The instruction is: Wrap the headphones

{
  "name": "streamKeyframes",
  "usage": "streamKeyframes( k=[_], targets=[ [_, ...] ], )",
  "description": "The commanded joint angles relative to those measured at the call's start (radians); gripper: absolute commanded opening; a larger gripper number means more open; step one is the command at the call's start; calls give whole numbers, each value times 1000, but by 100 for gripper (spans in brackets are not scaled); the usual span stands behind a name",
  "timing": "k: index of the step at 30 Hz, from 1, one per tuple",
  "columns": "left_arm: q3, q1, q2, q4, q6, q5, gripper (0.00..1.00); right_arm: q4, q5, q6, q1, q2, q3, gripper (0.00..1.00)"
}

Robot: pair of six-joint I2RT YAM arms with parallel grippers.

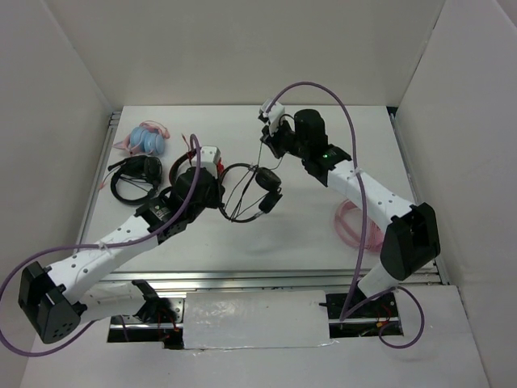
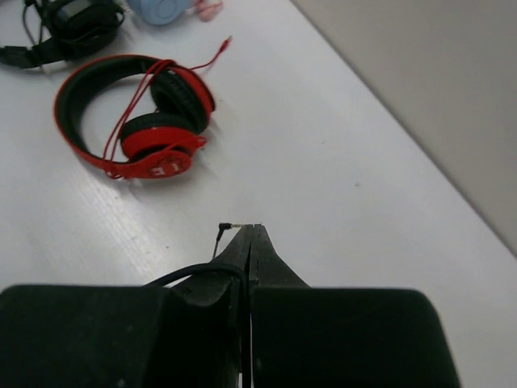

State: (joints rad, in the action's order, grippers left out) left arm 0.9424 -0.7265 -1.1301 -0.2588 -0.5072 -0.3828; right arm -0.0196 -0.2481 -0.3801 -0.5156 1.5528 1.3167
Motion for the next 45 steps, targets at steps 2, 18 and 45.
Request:
streamKeyframes(
  k=[2, 18, 45],
  targets=[
    [30, -37, 67, -2, 59, 101, 0, 27, -100, 79, 39, 52, 69, 0],
    [305, -45, 142, 136, 105, 185, 0, 394, -353, 340, -53, -28, -204, 31],
    [472, -47, 138, 199, -94, -131, 0, 765, -261, 650, -228, 124, -346, 0]
  ],
)
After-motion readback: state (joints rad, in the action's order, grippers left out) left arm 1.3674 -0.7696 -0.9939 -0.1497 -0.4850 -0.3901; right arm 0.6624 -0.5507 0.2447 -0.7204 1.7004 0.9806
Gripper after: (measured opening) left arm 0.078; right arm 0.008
